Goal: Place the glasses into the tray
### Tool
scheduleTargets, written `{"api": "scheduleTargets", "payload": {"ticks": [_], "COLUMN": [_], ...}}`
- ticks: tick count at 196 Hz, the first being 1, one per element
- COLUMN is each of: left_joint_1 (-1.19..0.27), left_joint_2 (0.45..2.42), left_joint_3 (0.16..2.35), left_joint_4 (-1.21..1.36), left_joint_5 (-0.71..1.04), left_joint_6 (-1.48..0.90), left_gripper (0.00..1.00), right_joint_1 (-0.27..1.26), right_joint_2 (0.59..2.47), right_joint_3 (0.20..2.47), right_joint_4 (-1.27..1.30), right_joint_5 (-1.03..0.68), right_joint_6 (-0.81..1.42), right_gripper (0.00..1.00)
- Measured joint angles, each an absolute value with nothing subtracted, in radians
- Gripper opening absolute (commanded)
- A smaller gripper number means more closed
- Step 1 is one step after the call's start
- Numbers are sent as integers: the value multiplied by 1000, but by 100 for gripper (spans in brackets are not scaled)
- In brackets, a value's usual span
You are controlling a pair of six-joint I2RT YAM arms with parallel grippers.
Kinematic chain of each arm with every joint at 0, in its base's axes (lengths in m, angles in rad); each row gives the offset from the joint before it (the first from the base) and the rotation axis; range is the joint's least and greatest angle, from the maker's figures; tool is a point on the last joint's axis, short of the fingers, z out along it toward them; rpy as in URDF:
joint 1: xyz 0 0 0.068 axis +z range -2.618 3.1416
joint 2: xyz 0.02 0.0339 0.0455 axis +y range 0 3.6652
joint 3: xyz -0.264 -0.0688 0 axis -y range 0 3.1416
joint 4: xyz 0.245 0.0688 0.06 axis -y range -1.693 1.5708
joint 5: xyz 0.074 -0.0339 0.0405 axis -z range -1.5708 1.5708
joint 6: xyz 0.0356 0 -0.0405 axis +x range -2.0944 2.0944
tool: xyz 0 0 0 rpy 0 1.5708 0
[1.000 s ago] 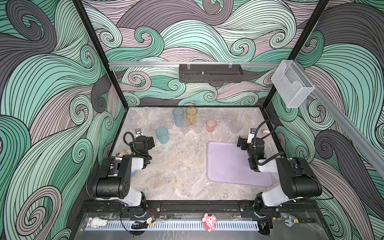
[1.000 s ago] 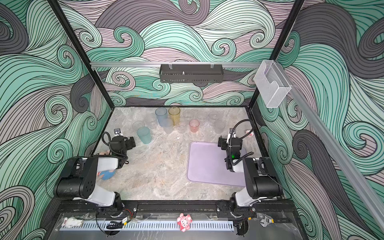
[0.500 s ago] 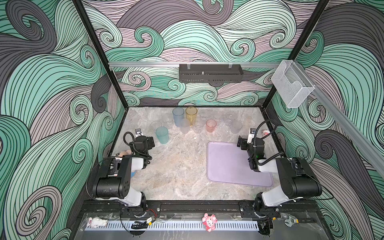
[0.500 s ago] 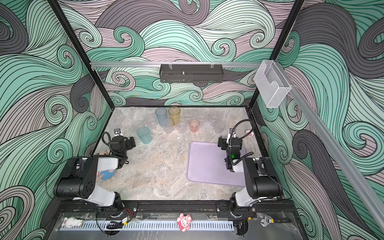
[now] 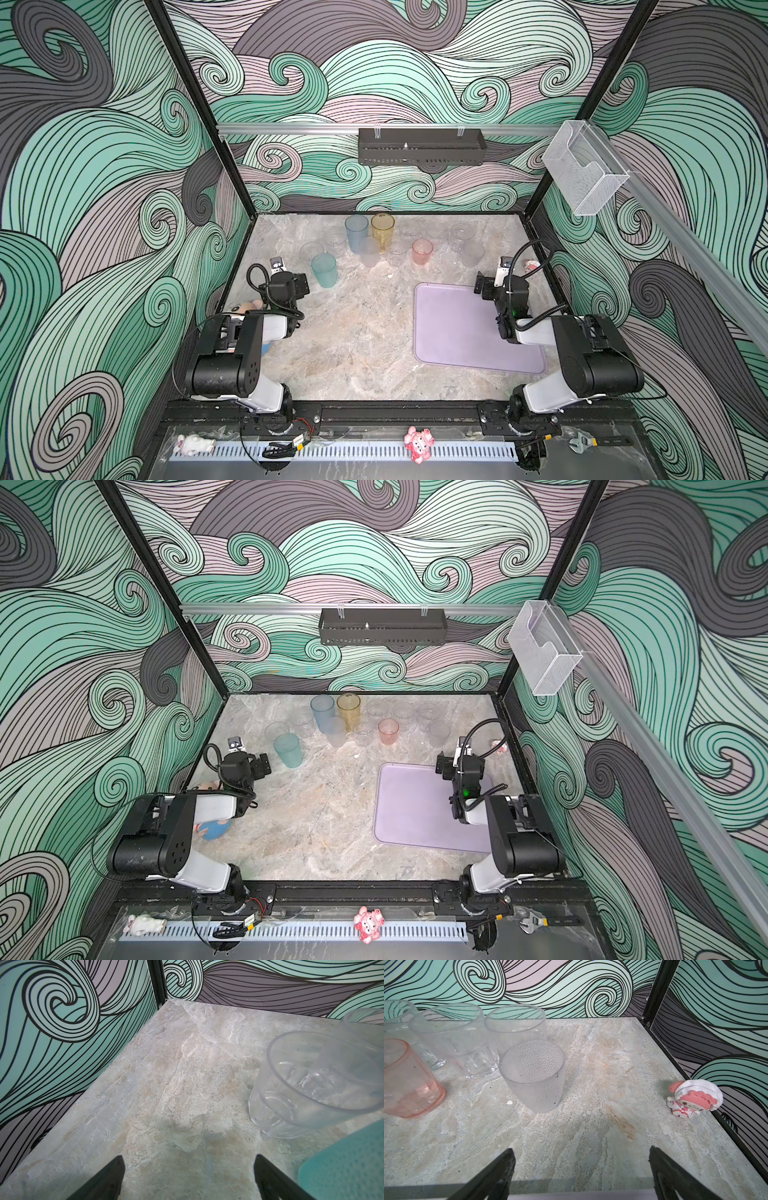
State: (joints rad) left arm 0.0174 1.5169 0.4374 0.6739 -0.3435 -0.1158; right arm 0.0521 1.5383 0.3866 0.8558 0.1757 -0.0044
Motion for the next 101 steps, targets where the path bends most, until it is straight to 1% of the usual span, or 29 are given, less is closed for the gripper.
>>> {"api": "scheduleTargets", "payload": {"ticks": [101], "left_joint_1": [17], "left_joint_2": [1514], "left_joint_3": [437], "left_joint_4": [673], "left_joint_5": [-339], "left_joint_6": [-115], "left_gripper": [99], "right_joint_1": [43], "right_joint_2": [1538], "right_joint_3": [387], "right_joint_4": [855], "right_joint_5": [150], "right_joint_6": [-5], "right_gripper": [99]}}
